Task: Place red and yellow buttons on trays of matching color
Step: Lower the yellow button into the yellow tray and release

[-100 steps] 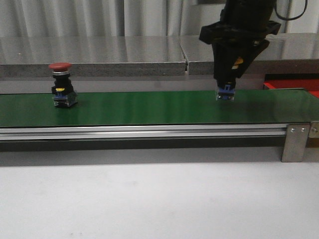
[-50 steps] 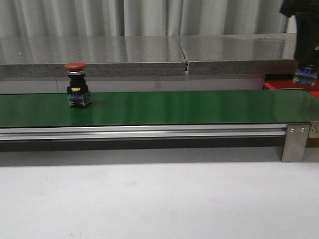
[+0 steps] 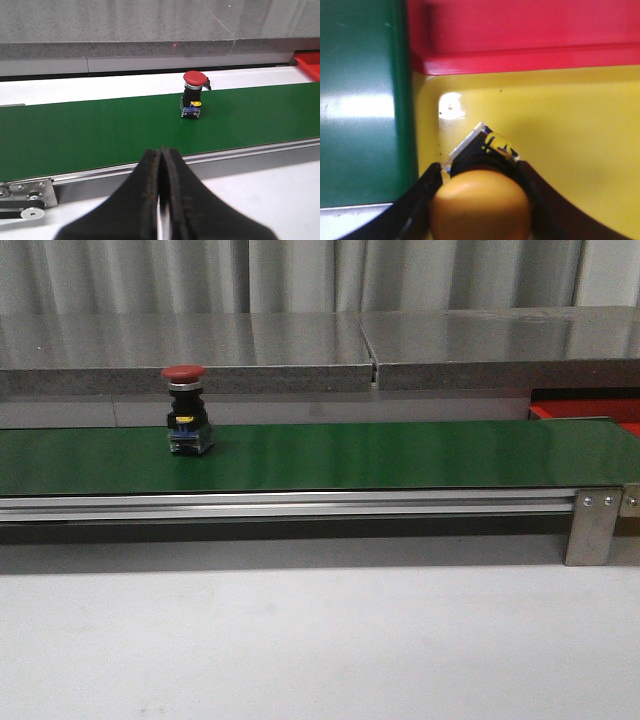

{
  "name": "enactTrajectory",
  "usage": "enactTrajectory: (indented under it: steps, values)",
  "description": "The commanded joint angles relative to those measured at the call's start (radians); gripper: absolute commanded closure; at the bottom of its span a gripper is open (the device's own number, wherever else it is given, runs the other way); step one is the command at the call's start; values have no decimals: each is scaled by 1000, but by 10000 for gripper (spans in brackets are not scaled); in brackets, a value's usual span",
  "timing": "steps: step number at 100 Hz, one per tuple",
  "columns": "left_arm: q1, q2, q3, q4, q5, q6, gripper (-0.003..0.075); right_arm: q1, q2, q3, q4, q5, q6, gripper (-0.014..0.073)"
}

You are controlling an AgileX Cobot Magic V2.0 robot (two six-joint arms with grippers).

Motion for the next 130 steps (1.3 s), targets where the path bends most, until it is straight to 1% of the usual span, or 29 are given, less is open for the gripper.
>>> enactTrajectory:
  steps: [1,19,26,33,38,43,45,50,74,90,105,112,124,130]
  values:
    - [-9,10,-23,-27,-67,-1,739,-8,-3,-5,7,-87,-2,484]
    - [-9,10,-23,-27,-67,-1,739,-8,81,-5,20,-108,-2,482]
    - [-9,10,-23,-27,-67,-1,739,-8,99,-5,22,-107,-2,451]
    - [-9,10,-23,-27,-67,-1,739,-8,106,-5,33,-103,-2,357]
    - [-9,10,-23,-27,-67,-1,739,-8,106,-5,38,-103,-2,253]
    - [-9,10,-23,-27,-67,-1,739,-8,106,-5,38,-103,-2,170]
    - [-9,10,-23,-27,-67,-1,739,-8,106,-5,38,-105,-2,142]
    - [-9,10,-23,-27,-67,-1,739,-8,106,-5,38,-106,-2,104]
    - [-9,10,-23,-27,-67,-1,739,-8,64,-5,38,-89,-2,109]
    - [-9,10,-23,-27,-67,-1,739,-8,-36,-5,38,-83,-2,107]
    - [-9,10,-23,-27,-67,-1,739,20,-134,-7,40,-48,-7,99]
    - [-9,10,-23,-27,-67,-1,739,54,-157,-18,42,-28,-32,60]
    - [-9,10,-23,-27,-67,-1,739,132,-158,-61,56,11,-37,-52]
    - [-9,10,-23,-27,-67,-1,739,181,-153,-87,59,27,-38,-64]
